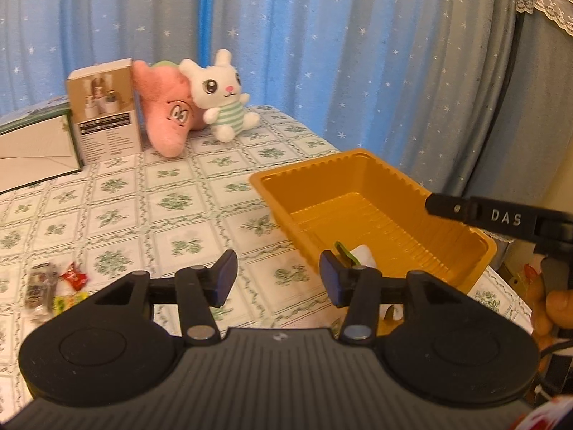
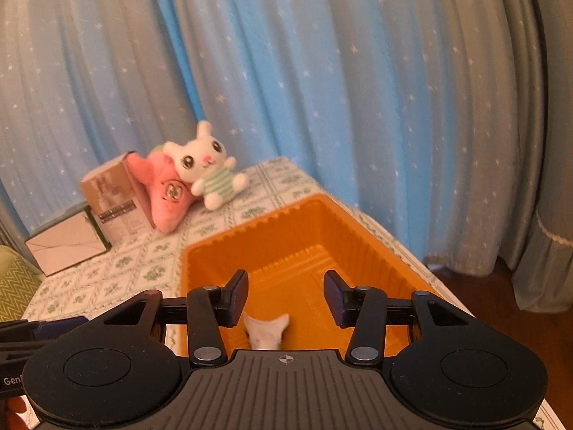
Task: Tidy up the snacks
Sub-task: 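Move the left tool back to the pile and grasp the large red snack bag, then grasp the red-and-white twist-wrapped candy with the right tool while the left holds the red bag, then carry both snacks over the orange tray and open both tools to release them, then withdraw both open tools from the tray back toward the remaining snacks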
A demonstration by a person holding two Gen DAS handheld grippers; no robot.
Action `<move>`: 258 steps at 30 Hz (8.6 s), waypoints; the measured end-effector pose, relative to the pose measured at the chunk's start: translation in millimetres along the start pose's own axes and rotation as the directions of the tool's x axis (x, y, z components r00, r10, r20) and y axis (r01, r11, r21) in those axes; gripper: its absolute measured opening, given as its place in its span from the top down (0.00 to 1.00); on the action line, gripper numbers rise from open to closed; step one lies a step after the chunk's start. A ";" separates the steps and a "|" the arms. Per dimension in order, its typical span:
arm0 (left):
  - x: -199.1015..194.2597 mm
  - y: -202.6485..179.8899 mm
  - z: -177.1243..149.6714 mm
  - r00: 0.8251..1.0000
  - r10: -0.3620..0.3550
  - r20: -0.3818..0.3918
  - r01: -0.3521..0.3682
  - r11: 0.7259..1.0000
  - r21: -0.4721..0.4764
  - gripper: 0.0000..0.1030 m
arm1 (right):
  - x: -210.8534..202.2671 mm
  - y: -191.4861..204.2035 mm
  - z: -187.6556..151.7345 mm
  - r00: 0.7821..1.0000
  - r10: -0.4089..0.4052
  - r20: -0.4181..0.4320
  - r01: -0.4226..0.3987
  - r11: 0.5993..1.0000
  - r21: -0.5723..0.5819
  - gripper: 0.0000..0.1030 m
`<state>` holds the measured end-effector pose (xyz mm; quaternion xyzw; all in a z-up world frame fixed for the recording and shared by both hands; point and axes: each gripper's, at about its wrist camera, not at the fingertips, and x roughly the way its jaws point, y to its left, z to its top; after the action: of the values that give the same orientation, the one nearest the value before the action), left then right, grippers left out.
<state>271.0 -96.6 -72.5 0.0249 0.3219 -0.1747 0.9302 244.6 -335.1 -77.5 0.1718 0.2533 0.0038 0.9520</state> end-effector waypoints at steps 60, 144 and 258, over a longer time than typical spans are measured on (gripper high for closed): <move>-27.5 169.7 -99.2 0.972 0.177 -0.155 -0.189 0.980 -0.065 0.80 | 59.0 197.3 -126.5 0.899 0.264 -0.350 -0.373 0.879 -0.297 0.54; -23.1 -11.4 7.1 0.995 -0.104 0.003 0.104 0.993 0.064 0.81 | -15.3 63.6 -35.2 1.000 -0.024 -0.014 0.021 0.975 -0.221 0.66; -31.0 89.5 -26.5 0.994 0.104 -0.020 -0.105 0.994 -0.038 0.60 | 15.3 79.7 -13.9 0.994 0.091 -0.058 -0.099 0.981 -0.170 0.44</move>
<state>263.2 1.1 -80.6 0.0249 0.3317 -0.1192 0.9355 257.5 -254.2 -70.0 0.1006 0.2674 0.0755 0.9554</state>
